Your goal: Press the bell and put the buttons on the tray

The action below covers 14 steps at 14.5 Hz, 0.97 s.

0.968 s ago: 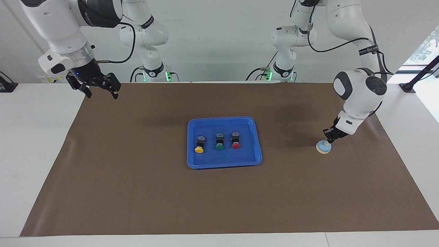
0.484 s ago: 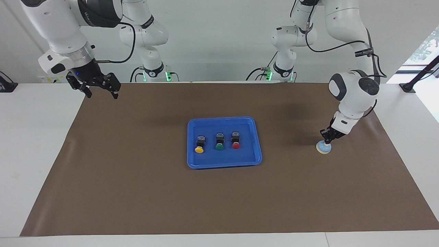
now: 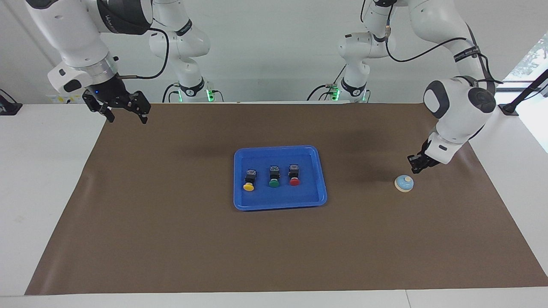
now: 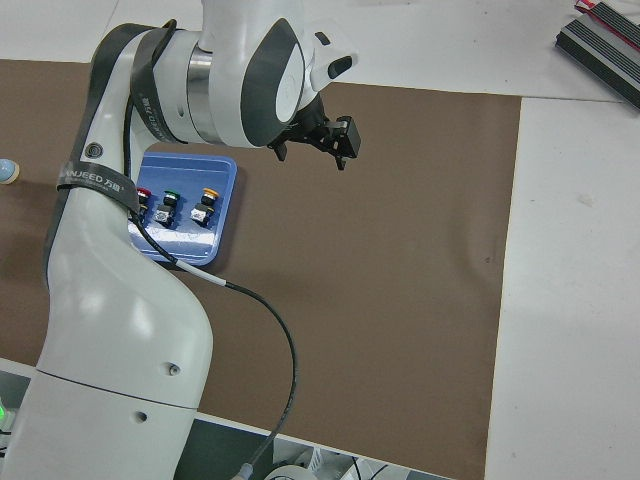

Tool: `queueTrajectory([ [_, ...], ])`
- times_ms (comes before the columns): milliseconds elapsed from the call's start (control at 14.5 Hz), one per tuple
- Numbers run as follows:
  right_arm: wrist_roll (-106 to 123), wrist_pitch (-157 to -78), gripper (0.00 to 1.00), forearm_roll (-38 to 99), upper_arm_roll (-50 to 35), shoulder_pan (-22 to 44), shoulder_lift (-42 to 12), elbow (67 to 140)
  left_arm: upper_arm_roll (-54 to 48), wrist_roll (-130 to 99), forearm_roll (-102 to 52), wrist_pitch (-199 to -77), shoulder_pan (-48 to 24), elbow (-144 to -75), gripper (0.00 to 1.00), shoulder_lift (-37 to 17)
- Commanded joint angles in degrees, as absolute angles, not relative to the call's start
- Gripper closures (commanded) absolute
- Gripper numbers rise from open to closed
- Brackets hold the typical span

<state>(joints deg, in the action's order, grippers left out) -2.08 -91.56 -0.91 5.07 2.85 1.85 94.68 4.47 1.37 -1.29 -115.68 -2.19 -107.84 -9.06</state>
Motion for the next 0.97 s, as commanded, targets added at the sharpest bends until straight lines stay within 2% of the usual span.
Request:
queueTrajectory([
  [0,-1.7,-91.9,0.0,-1.5,4.2,1.9,3.4,96.4,4.7,1.2,-0.7,-112.2,-2.8,-106.0,0.0,-8.4],
  [415,-1.7,-91.9,0.0,-1.5,4.2,1.9,3.4,96.4,4.7,1.2,-0.7,-104.5,-2.3,-105.9,0.0,-0.1],
  [899,-1.7,-91.9,0.0,-1.5,4.2,1.9,3.4,96.4,4.7,-3.5,-0.4,-97.3,-2.8,-105.2,0.0,3.2],
])
